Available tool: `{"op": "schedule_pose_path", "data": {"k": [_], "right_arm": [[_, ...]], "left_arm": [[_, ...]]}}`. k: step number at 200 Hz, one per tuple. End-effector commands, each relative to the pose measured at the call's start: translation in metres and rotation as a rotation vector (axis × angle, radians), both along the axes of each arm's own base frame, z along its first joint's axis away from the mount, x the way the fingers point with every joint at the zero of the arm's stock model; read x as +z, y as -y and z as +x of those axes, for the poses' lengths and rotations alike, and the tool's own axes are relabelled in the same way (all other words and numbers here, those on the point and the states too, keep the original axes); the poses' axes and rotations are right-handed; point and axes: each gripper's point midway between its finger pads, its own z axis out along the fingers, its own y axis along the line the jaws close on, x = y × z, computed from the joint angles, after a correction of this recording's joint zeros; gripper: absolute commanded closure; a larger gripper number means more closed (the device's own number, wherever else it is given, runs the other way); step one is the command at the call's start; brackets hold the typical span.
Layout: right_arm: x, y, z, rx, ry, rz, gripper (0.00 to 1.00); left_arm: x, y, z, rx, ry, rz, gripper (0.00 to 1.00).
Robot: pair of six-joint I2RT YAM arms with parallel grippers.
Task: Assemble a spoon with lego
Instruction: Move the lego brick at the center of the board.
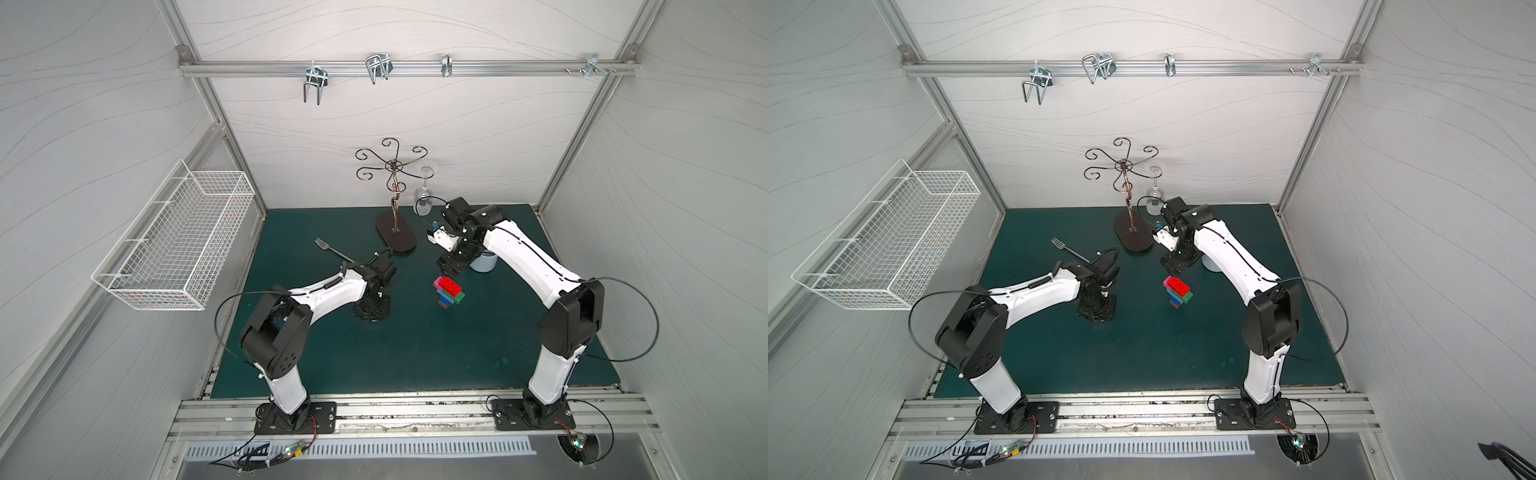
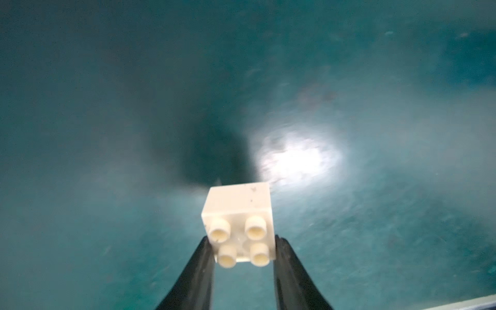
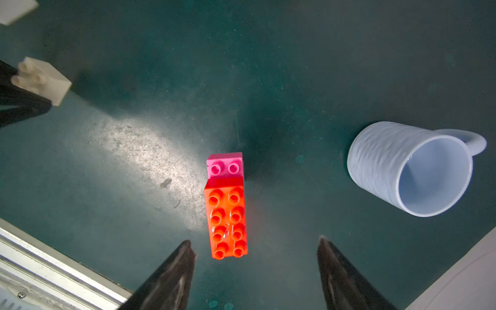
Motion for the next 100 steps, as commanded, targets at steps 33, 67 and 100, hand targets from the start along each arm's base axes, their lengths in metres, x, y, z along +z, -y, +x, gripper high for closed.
{"op": "schedule_pose_path", "data": {"k": [33,67,100], "right_arm": [[0.011,0.008,-0.002,-0.043,0.033,0.007,0.25],[0.012,0.0,-0.008,-0.024,0.038,0.004,0.25],[0.01,-0.04,-0.032,0.072,0.034,0.022,0.25]], "left_arm": [[0.0,0.028,0.018,-0.055,0.004,-0.043,0.46],[0.015,0.02,0.02,-0.043,0.056,-0.043,0.34],[0.042,-0.029,0.023,0.091,0.116,-0.099,0.27]]}}
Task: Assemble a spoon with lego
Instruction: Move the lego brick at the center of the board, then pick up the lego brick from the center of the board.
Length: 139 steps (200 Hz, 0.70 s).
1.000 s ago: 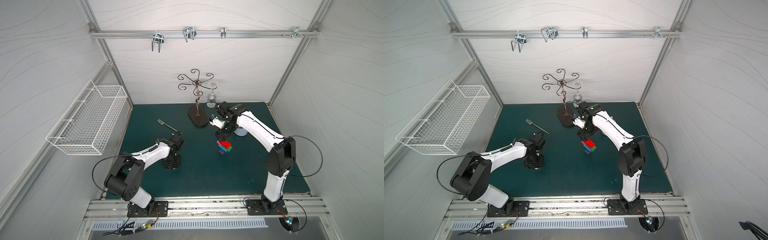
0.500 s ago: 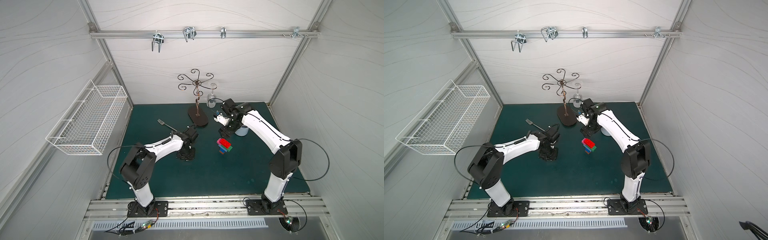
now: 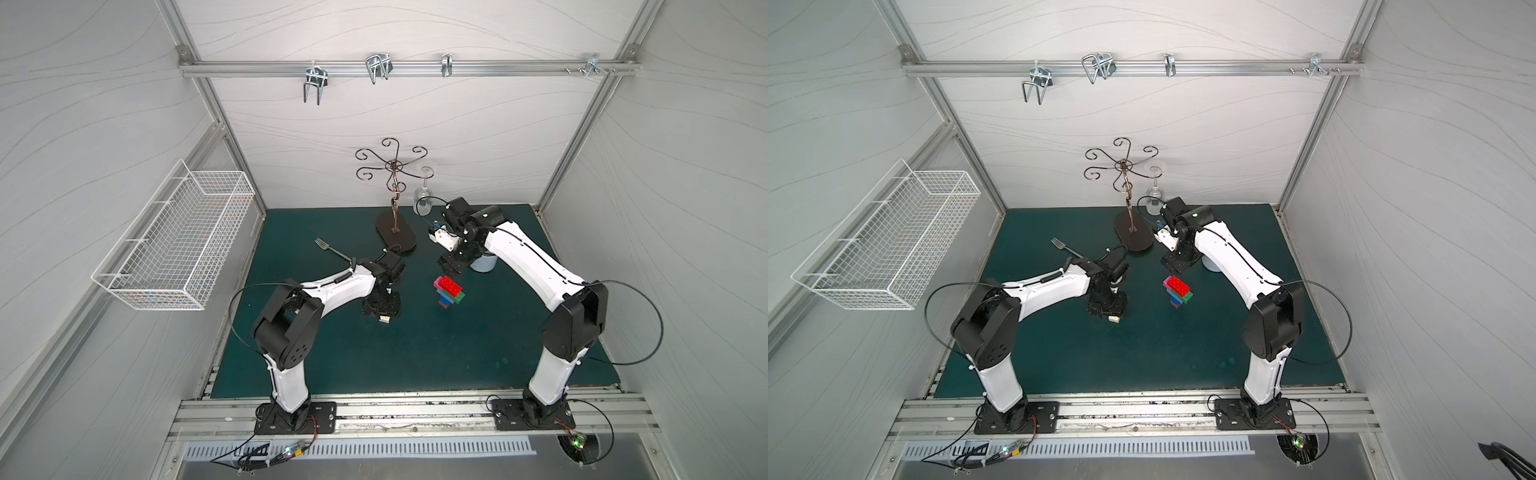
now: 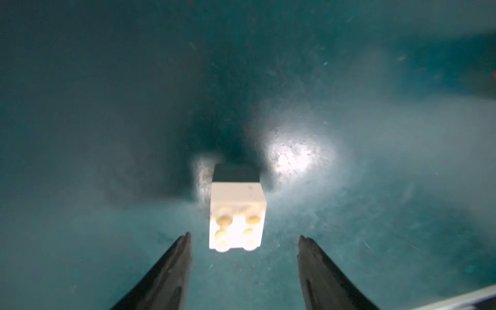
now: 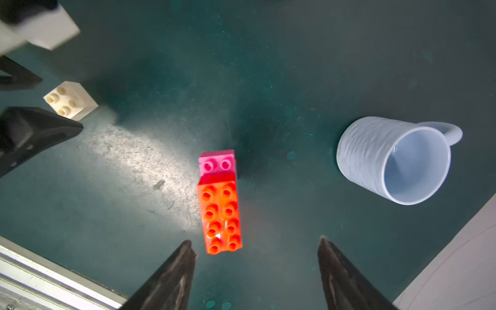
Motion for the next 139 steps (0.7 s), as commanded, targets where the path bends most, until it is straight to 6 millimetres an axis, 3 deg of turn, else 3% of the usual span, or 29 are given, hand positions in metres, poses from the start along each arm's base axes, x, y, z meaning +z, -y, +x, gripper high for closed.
{"op": "schedule_pose_path", "data": {"k": [1,28,50,80,111,139], "right_arm": [[0.007,-0.03,-0.023,0.066,0.008,0.039,0.25],[-0.008,-0.077,-0.041,0.198,0.012,0.059,0.26],[-0.033,-0.114,-0.051,0.272,-0.007,0.066,0.28],[-0.072,-0.158,-0.068,0.353,-0.083,0.095,0.31],[-0.107,-0.182,-0.075,0.389,-0.144,0.095,0.36],[-0.126,-0.194,-0.076,0.403,-0.165,0.073,0.39]], "left_arm": [[0.03,-0.038,0.011,0.111,0.074,-0.05,0.27],[0.028,-0.1,0.012,0.294,0.072,-0.122,0.25],[0.026,-0.13,0.012,0.396,0.087,-0.162,0.22],[0.012,-0.15,0.003,0.472,0.065,-0.151,0.22],[0.007,-0.158,-0.004,0.486,0.048,-0.108,0.21],[0.004,-0.164,-0.011,0.483,0.03,-0.068,0.2]]}}
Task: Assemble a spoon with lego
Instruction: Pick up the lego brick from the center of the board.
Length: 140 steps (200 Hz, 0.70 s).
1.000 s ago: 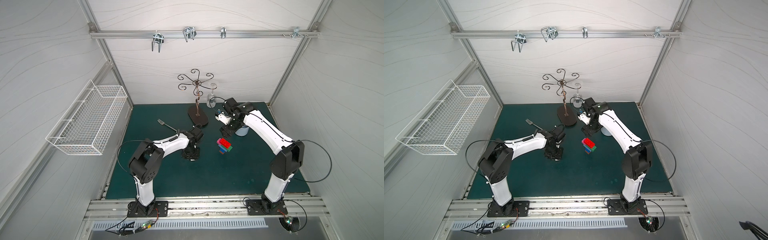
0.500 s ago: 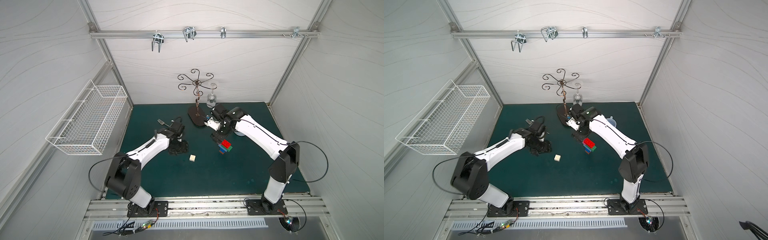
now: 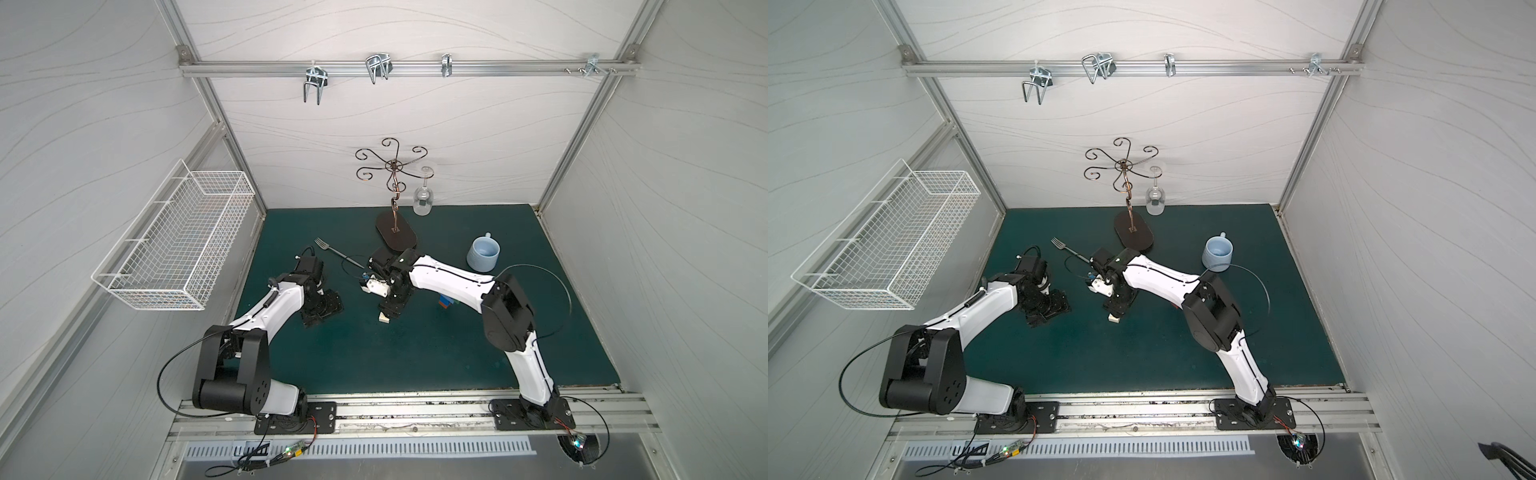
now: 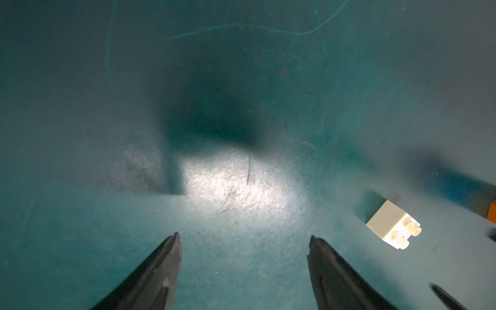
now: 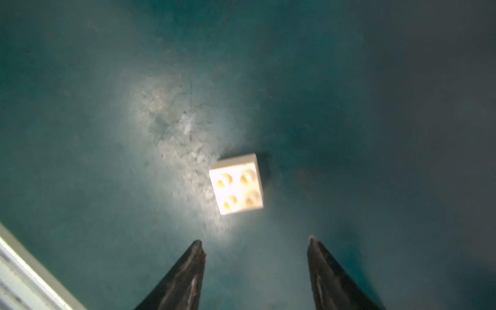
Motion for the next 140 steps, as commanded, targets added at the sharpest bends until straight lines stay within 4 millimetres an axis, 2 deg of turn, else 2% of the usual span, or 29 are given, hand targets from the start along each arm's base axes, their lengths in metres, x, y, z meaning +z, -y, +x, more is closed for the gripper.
{"op": "schedule_pose_path", "data": {"k": [1,53,140], "right_arm": [[0.004,-0.023,0.001,0.024,0.0,0.054,0.39],[-0.007,-0.025,0.001,0.029,-0.015,0.03,0.51],[-0.023,-0.021,-0.012,0.057,-0.068,-0.008,0.48]], "left_arm": [[0.007,-0.006,0.001,-0.005,0.021,0.031,0.2],[0.004,-0.008,-0.003,-0.011,0.003,0.046,0.19],[0.002,-0.009,-0.004,-0.015,-0.009,0.053,0.19]]}}
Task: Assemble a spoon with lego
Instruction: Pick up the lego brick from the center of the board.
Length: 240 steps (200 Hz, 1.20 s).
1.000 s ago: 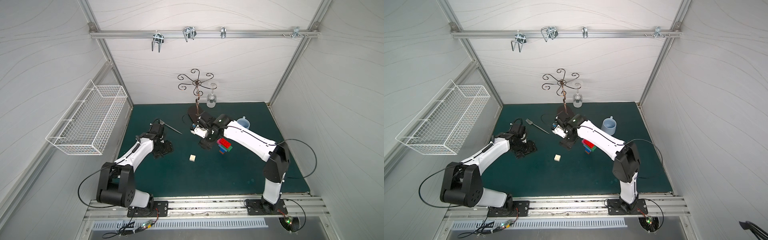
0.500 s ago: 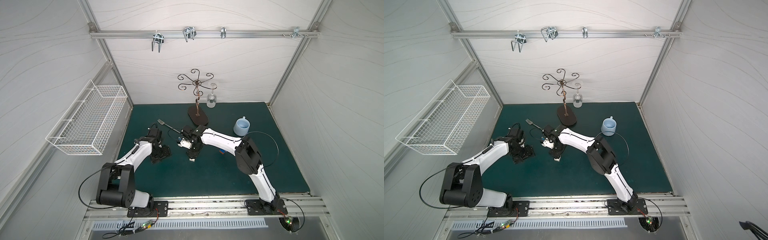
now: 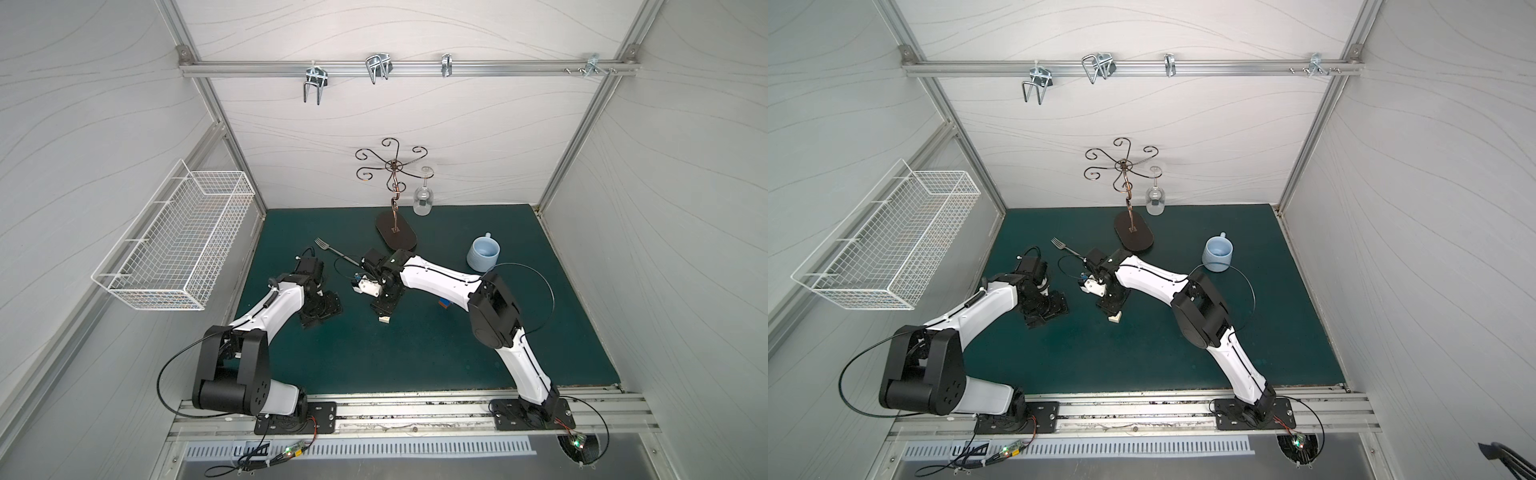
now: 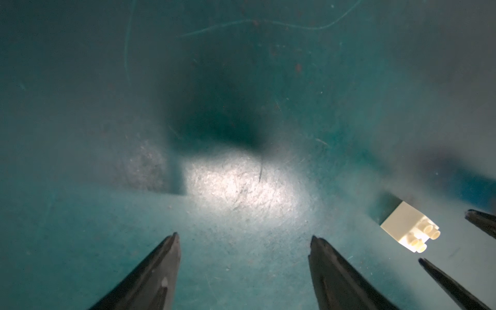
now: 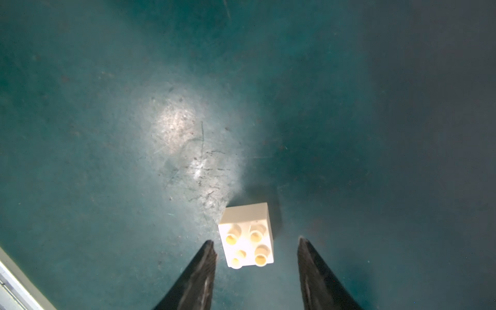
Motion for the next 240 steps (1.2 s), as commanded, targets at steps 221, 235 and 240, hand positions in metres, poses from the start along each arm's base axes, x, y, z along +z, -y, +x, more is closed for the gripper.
{"op": "schedule_pose_path", "data": {"k": [221,235,240], "right_arm": [[0.038,0.031,0.017,-0.129,0.019,-0.018,0.77],[0.067,0.047,0.028,-0.171,0.037,0.017,0.77],[0.076,0.055,0.032,-0.188,0.048,0.026,0.77]], "left_arm": [[0.01,0.014,0.003,-0.112,0.058,0.04,0.18],[0.017,0.025,0.007,-0.161,0.109,0.023,0.18],[0.02,0.03,0.008,-0.183,0.131,0.012,0.18]]}}
